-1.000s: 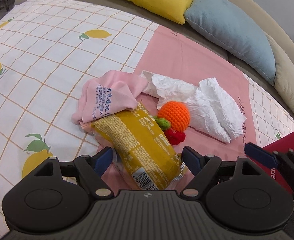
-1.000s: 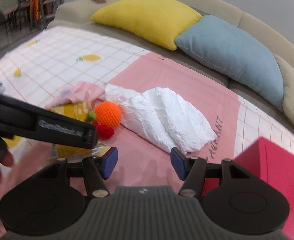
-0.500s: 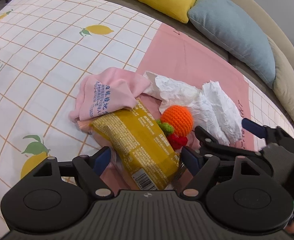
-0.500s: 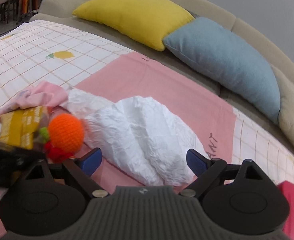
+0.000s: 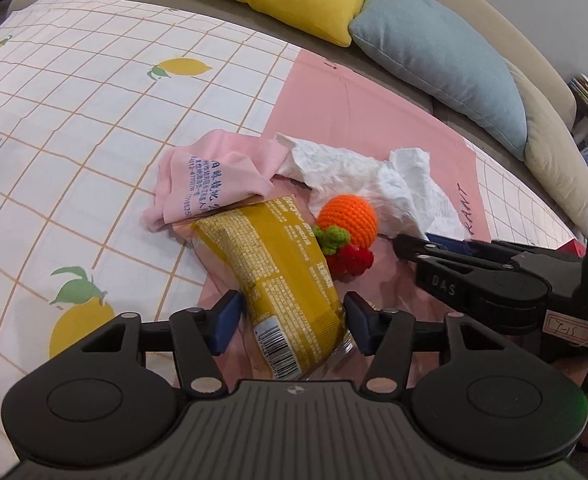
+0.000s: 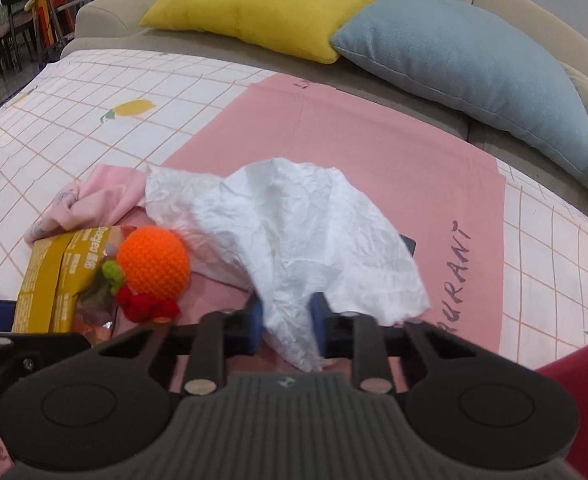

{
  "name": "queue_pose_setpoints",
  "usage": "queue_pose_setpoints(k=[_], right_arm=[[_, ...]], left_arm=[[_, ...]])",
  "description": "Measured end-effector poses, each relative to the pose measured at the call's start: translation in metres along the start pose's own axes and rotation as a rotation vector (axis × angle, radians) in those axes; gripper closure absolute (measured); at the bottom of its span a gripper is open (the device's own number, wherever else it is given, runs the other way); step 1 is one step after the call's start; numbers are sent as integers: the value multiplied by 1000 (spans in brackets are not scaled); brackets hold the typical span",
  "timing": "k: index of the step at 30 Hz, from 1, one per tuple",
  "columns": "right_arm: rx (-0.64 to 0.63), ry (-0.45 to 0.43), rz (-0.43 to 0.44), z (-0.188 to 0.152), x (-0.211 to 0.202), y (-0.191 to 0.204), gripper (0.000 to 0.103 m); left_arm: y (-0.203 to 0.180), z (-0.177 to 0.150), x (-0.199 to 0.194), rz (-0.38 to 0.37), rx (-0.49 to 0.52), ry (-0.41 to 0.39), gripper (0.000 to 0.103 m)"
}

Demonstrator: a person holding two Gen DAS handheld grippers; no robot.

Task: Organize soft objects
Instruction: 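Grasp the yellow snack bag with the left gripper while the right gripper grasps the white crumpled cloth, then carry the snack bag and white cloth over the orange box with both grippers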

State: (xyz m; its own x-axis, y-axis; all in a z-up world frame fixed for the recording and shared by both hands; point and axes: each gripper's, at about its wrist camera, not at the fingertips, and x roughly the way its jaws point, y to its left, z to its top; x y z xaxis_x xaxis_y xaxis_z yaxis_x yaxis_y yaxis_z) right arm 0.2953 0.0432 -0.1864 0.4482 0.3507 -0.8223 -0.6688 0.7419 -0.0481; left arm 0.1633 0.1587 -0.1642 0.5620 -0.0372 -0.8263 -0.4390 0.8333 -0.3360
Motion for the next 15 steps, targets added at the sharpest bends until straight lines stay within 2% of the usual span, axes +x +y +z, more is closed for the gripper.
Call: queue_pose_setpoints(k=[1, 4, 8, 11, 15], right_arm=[[20, 1, 4, 0, -3, 0, 92], [116, -10, 35, -1, -17, -6, 94], [178, -41, 47, -7, -42, -3, 94], [230, -37, 49, -16, -62, -1, 94], [283, -20, 93, -35, -90, 4, 94]], left_arm=[[1, -1, -1, 0, 1, -4, 41], [1, -5, -7, 2, 12, -14, 45], [-1, -13, -18, -3, 29, -35, 49], [-1, -18, -25, -20, 23, -18, 50], [-3, -29, -35, -32, 25, 3, 50]])
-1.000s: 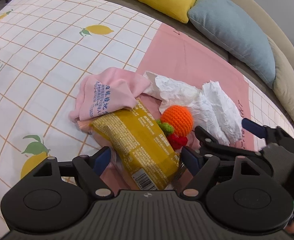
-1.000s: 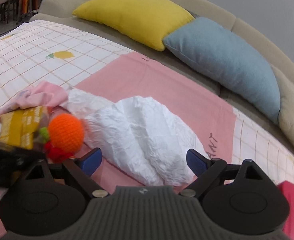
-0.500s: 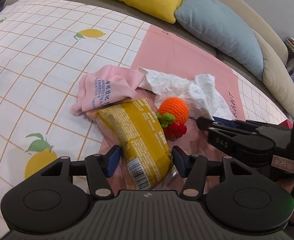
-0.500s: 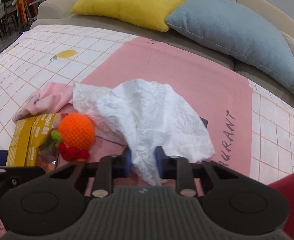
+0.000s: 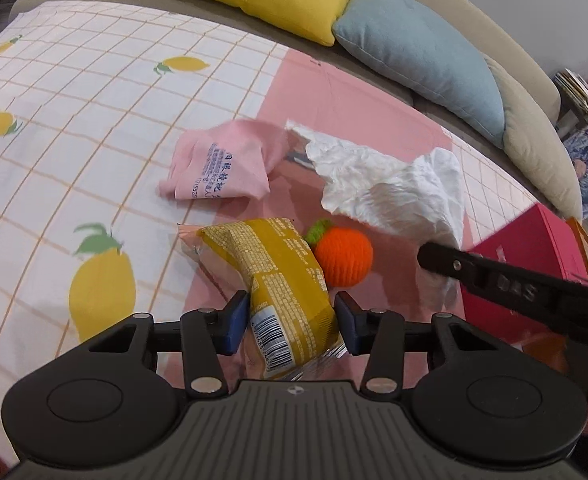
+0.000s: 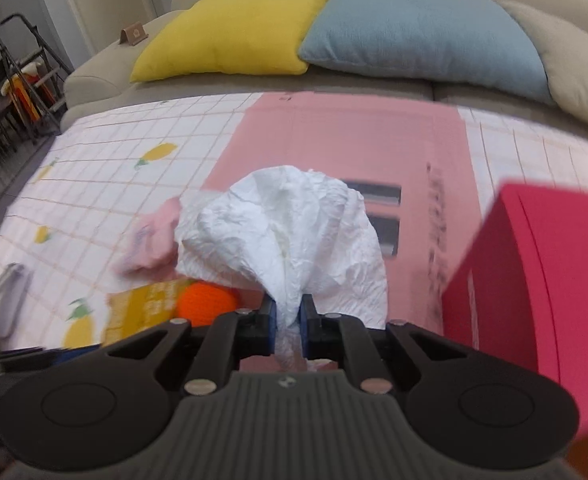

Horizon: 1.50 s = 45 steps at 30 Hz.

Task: Organize soft objects
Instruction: 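Carry the snack bag and white cloth over the orange box with both grippers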

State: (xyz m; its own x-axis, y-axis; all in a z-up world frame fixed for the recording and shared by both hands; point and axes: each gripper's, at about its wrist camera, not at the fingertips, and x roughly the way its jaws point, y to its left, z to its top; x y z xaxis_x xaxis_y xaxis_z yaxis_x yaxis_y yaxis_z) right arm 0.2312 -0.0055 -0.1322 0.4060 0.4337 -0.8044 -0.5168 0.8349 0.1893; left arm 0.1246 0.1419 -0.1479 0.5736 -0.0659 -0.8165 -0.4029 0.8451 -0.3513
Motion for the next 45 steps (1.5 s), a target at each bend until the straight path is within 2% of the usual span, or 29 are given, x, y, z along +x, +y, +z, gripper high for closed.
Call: queue_pose_setpoints(k=[3, 7, 9, 16, 24, 30, 34, 40, 45], right_arm=[[15, -18, 16, -17, -25, 1, 94], [99, -31, 45, -36, -53, -12, 94], [116, -41, 32, -44, -66, -18, 94], [128, -74, 19, -64, -109, -37, 94], [174, -149, 34, -79, -157, -52, 94], [207, -228, 11, -89, -196, -62, 94], [258, -283, -25, -96, -222, -81, 94], [343, -357, -125, -102, -253, -122, 94], [386, -399, -238, -102, -270, -160, 94]], left_arm=[[-1, -9, -10, -6, 2, 1, 53], [-3, -19, -24, -16, 7, -5, 56], [-2, -23, -31, -22, 3, -7, 57], [-9, -31, -65, -56, 12, -64, 57], [-41, -38, -108, -133, 78, -136, 57], [-78, -38, -124, -231, 145, -160, 57], [-114, -35, -126, -311, 225, -172, 57], [-178, -27, -119, -418, 368, -173, 57], [-235, -24, -105, -471, 488, -148, 57]])
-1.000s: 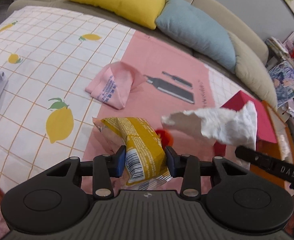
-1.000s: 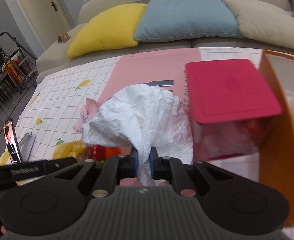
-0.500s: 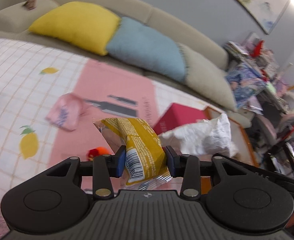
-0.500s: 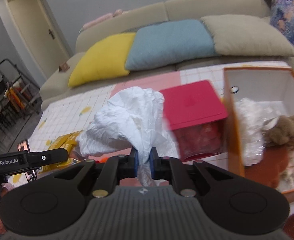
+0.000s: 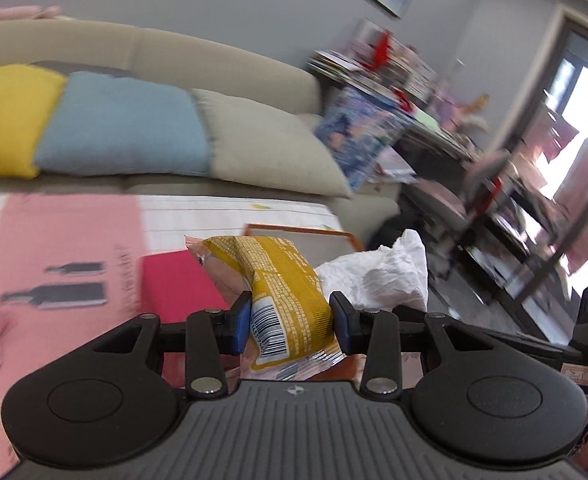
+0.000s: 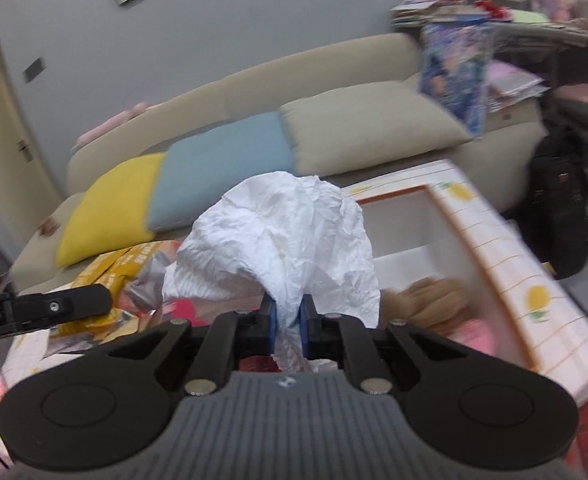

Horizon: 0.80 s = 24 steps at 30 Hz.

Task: Organize soft objects
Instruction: 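Carry the snack bag and white cloth over the orange box with both grippers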

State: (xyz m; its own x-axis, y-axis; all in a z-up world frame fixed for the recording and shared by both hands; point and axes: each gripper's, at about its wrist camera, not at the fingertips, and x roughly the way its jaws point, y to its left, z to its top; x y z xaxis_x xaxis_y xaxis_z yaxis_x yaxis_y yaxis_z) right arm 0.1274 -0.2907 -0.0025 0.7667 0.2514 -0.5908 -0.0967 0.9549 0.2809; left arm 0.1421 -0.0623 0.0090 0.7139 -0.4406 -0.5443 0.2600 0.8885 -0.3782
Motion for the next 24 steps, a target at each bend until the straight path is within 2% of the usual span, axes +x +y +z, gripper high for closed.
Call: queue_pose_setpoints(k=[4, 9, 15, 20, 24], right_arm=[[25, 15, -70, 11, 7, -28, 94], [60, 82, -111, 12, 26, -60, 94], [107, 187, -66, 11, 67, -88, 94], [104, 241, -27, 18, 102, -97, 94], [88, 263, -27, 28, 128, -100, 94]], left_arm=[[-25, 12, 34, -36, 83, 65, 57], [-46, 6, 77, -35, 176, 163, 57], [-56, -2, 121, 3, 243, 269, 57], [-58, 2, 144, 35, 298, 300, 57], [-55, 10, 161, 59, 332, 312, 57]])
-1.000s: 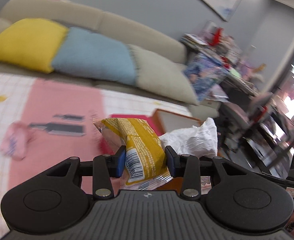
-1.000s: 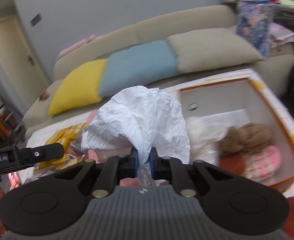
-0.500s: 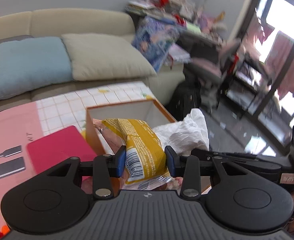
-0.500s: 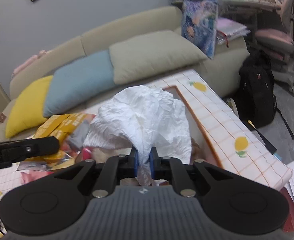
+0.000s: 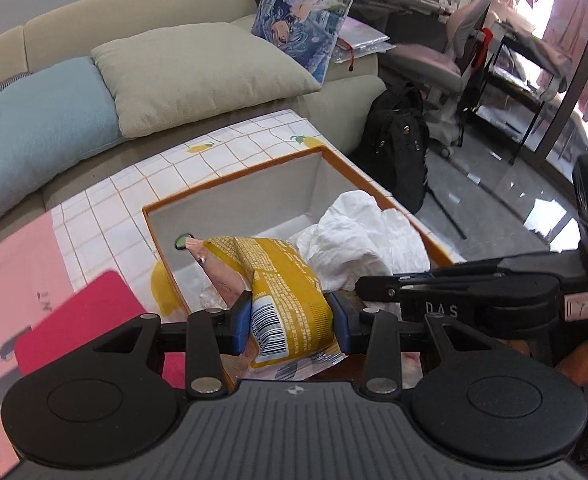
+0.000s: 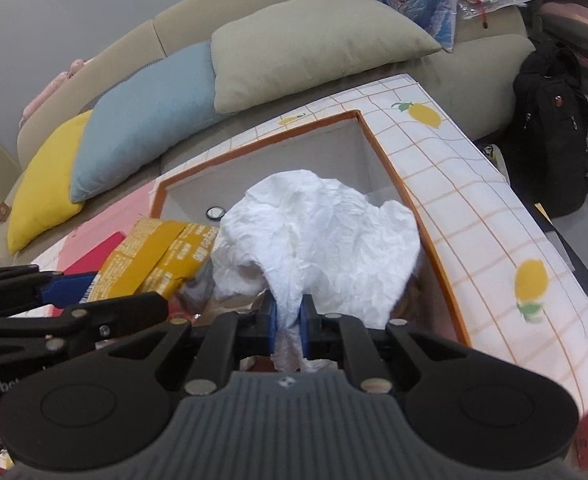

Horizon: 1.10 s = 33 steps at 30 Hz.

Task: Organize soft objects
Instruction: 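Carry the snack bag and white cloth over the orange box with both grippers, then open both grippers to drop the snack bag and white cloth into the box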

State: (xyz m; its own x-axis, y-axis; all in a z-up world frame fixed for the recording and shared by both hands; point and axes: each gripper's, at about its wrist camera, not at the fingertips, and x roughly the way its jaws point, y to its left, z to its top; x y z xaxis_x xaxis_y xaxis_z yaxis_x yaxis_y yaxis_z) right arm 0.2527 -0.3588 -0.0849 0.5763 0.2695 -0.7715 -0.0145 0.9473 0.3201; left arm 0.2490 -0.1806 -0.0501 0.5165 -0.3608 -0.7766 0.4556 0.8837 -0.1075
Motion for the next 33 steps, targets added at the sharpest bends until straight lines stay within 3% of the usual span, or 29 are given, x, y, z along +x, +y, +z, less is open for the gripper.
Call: queue_pose_setpoints(k=[12, 24, 30, 33], right_arm=[[3, 74, 39, 43, 59, 3, 94], [27, 110, 57, 60, 83, -1, 93], [41, 100, 51, 62, 75, 0, 81], [43, 93, 38, 65, 71, 1, 69]], left_arm=[[22, 29, 54, 65, 8, 96, 58], [41, 38, 72, 47, -64, 134, 55], [43, 41, 63, 43, -75, 103, 50], [44, 44, 56, 33, -83, 86, 48]])
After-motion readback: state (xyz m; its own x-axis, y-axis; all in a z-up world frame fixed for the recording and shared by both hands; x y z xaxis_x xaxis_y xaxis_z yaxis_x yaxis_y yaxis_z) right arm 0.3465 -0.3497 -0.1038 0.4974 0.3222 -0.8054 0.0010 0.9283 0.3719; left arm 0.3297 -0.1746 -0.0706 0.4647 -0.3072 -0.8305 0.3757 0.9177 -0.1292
